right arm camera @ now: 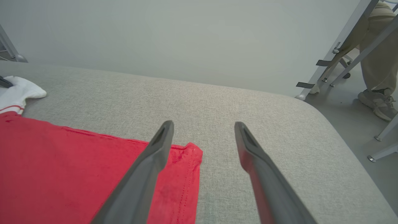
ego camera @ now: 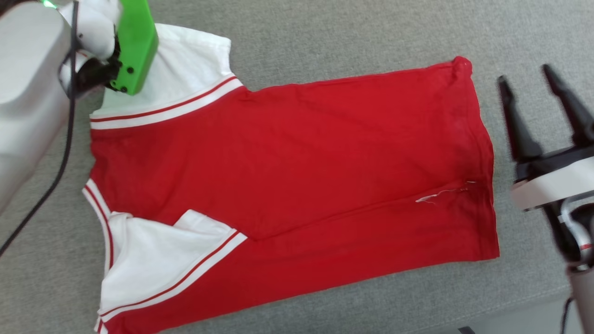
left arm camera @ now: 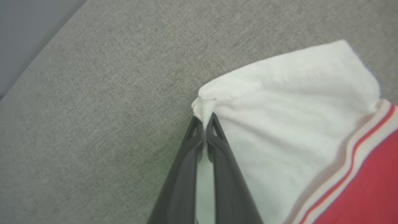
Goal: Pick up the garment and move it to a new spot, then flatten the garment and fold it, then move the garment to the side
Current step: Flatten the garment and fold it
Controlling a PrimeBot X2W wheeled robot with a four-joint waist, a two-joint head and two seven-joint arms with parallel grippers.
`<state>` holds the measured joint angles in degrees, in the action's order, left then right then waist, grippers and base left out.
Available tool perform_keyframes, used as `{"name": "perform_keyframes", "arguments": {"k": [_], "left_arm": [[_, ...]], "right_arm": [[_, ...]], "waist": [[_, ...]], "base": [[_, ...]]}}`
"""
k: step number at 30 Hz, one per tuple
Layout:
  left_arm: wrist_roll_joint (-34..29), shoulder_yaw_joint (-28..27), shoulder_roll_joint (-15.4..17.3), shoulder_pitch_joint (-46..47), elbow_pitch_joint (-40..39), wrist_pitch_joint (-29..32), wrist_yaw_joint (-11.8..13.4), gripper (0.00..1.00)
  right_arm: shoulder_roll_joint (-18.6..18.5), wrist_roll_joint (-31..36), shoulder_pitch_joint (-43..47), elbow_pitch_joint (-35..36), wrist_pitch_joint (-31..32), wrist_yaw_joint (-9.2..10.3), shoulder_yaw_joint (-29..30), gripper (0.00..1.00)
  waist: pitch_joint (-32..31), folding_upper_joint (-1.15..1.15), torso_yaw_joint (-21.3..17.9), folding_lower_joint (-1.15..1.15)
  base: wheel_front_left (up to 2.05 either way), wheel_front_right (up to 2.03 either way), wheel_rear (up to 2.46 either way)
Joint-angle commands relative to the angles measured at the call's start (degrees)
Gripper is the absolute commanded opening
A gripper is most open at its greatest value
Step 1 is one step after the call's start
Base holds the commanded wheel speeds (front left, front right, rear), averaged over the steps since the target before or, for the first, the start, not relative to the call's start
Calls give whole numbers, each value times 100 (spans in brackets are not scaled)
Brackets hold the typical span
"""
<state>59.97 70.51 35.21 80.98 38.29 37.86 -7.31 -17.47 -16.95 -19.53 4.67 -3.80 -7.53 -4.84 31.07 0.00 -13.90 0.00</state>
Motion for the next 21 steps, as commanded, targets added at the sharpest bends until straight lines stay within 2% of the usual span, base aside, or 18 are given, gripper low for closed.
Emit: {"name": "perform_keyframes", "arguments": {"k": [1, 4, 8, 16, 21], "left_arm": [[-56, 77, -34, -191, -44, -160, -16, 0], [-153, 112, -67, -212, -216, -570, -16, 0], [-200, 136, -80, -289, -464, -1084, -17, 0], [-344, 191, -135, -349, -888, -1600, -17, 0], [-433, 205, -170, -283, -1058, -1734, -17, 0]], "right_arm": [[-167, -44, -165, 67, 99, 4, 84, 100], [-550, -143, -355, 88, 395, 4, 143, 100], [-1115, -543, -589, 32, 1190, 4, 17, 100], [-2193, -1947, -1118, -365, 3578, 4, -684, 100], [-2451, -2501, -1426, -659, 4579, 4, -1008, 100]], "waist": [[-263, 0, 243, 0], [-440, 0, 412, 0], [-613, 0, 612, 0], [-639, 0, 1025, 0], [-509, 0, 1193, 0]], "base": [[0, 0, 0], [0, 0, 0], [0, 0, 0], [0, 0, 0], [0, 0, 0]]}}
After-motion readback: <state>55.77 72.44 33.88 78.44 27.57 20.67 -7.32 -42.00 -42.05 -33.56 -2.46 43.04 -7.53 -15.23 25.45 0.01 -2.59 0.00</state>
